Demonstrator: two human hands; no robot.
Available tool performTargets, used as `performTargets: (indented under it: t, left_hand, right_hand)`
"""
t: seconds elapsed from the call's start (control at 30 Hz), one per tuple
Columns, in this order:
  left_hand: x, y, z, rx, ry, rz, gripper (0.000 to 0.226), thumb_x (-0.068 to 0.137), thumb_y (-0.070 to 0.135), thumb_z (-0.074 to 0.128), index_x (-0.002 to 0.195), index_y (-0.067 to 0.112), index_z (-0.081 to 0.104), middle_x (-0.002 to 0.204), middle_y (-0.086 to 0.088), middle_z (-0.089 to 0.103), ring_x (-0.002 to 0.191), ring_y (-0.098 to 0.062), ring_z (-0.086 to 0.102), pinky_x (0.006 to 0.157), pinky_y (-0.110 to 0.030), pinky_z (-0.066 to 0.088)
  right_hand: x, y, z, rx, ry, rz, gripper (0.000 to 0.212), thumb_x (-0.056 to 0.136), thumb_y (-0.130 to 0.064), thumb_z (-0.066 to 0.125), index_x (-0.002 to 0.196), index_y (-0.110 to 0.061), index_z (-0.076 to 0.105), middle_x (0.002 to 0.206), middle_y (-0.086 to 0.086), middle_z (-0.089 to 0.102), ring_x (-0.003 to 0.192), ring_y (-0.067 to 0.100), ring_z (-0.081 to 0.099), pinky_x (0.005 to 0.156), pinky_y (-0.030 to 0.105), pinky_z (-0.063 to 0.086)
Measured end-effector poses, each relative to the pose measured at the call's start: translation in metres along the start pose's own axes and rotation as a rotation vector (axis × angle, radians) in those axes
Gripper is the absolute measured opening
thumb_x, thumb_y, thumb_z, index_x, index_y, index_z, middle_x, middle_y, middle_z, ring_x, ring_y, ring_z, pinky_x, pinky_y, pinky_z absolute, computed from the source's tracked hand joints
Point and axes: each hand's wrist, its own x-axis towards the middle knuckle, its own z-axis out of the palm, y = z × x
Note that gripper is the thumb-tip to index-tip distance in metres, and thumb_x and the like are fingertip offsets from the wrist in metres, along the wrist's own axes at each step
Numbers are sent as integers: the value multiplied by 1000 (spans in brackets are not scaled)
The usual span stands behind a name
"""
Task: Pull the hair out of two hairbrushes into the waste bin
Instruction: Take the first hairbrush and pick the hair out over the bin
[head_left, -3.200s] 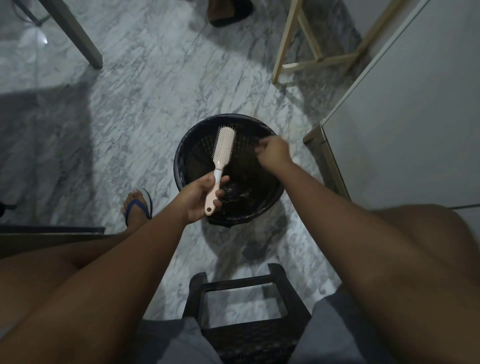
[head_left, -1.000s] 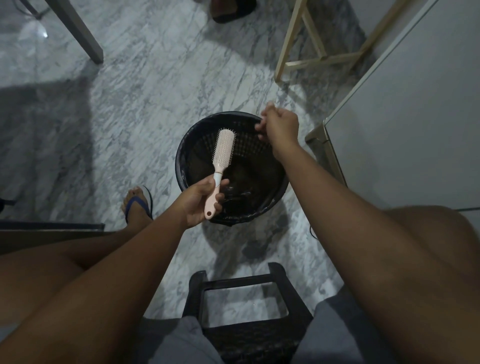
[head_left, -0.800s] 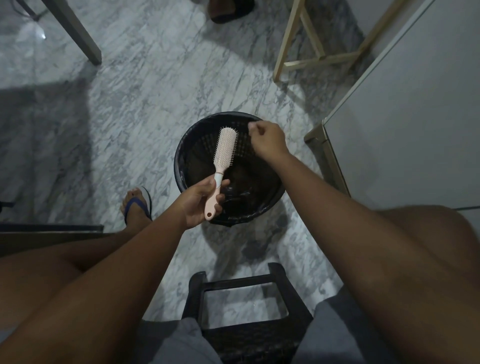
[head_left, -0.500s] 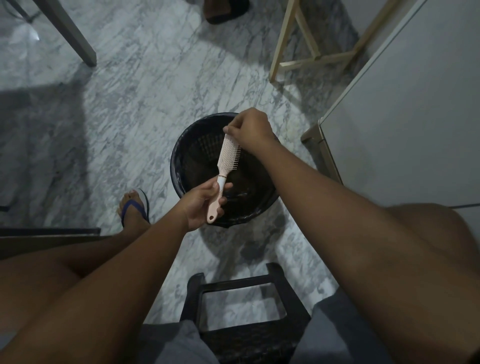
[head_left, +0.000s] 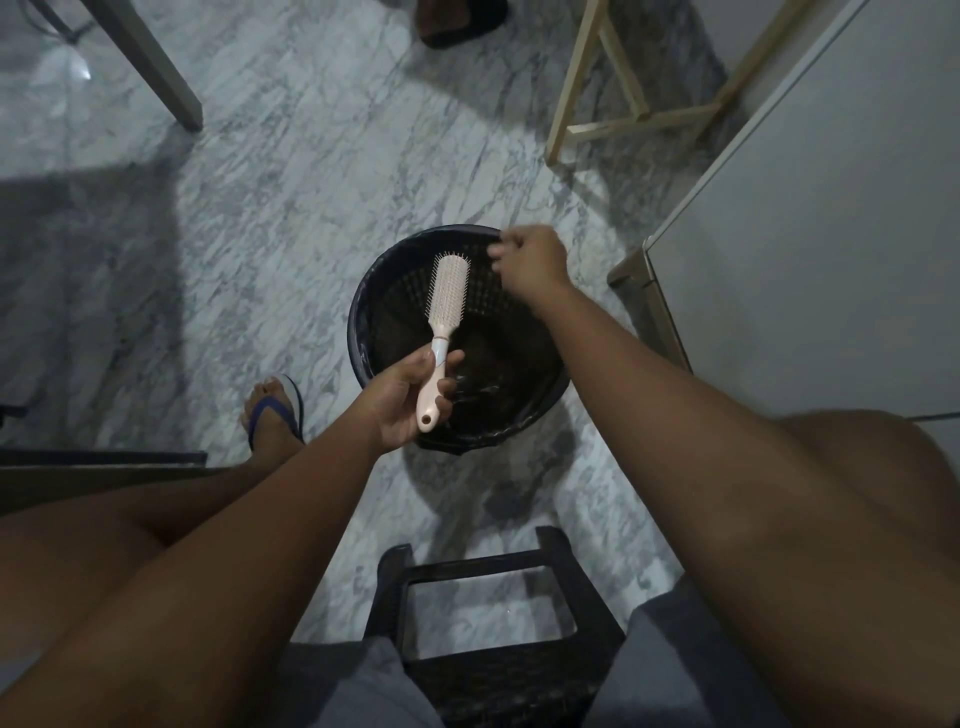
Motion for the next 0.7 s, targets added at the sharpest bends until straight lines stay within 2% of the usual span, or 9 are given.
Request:
performTargets:
  t: [0.07,0.13,0.2,0.3,0.37,0.4,0.47,0.6,0.7]
  left_hand:
    - [0,1,2,-8,-4,-3,37,103,16,40,140,16,49,104,-3,69,63,-11,51,49,-22,46]
    - [0,2,4,-2,-11,-13,38,104,16,39,141,17,47,105,-4,67,63,-10,50,49,-22,45]
    - [1,2,6,27,-17,-11,38,104,16,38,140,18,48,108,-4,66,63,-10,49,49,-22,45]
    - [2,1,7,73,23,0,33,105,18,38,135,16,51,114,-6,67,63,-11,49,49,-23,46]
    - [3,2,6,93,48,-24,33,105,21,39,133,10,53,107,-6,66,63,-10,50,49,-23,47]
    - [4,1,7,88,55,-45,35,105,24,40,132,7,54,99,-6,64,62,-9,50,49,-22,47]
    - [5,1,7,50,66,-52,39,105,27,41,133,4,52,99,-5,64,61,-9,52,49,-22,47]
    - [8,1,4,21,82,-11,41,105,25,41,140,6,45,121,-3,67,66,-10,60,52,-25,52]
    - [9,-1,8,24,79,-17,38,105,26,40,138,8,46,122,-2,67,66,-10,60,54,-25,54]
  right_hand:
    - [-10,14,1,-174,-159,72,34,95,-23,59,118,1,65,113,16,70,99,29,69,87,43,58]
    - [-23,22,2,-39,-361,145,48,93,-40,63,118,0,64,112,12,71,98,24,71,81,43,62]
    - [-29,26,2,21,-452,79,42,90,-39,68,106,-1,71,100,10,75,92,20,74,77,38,63]
    - [-26,30,2,-144,-327,-121,23,89,-28,73,91,-6,77,78,6,76,70,10,73,68,23,59]
    - [-23,29,1,-214,-264,-204,18,90,-21,70,84,-6,76,66,0,73,55,1,66,61,13,52]
    - [-22,27,1,-206,-241,-221,17,91,-19,68,83,-5,75,66,-1,72,55,2,65,61,14,51]
    - [-19,23,-1,-135,-154,-213,17,94,-15,63,84,-5,72,72,1,74,60,8,65,64,22,55]
    - [-9,19,-8,81,107,-108,18,98,-11,53,97,-7,70,88,4,75,73,10,67,71,25,56]
    - [-17,22,-3,-49,-50,-101,27,93,-20,64,119,-11,66,106,3,70,90,10,62,88,25,50]
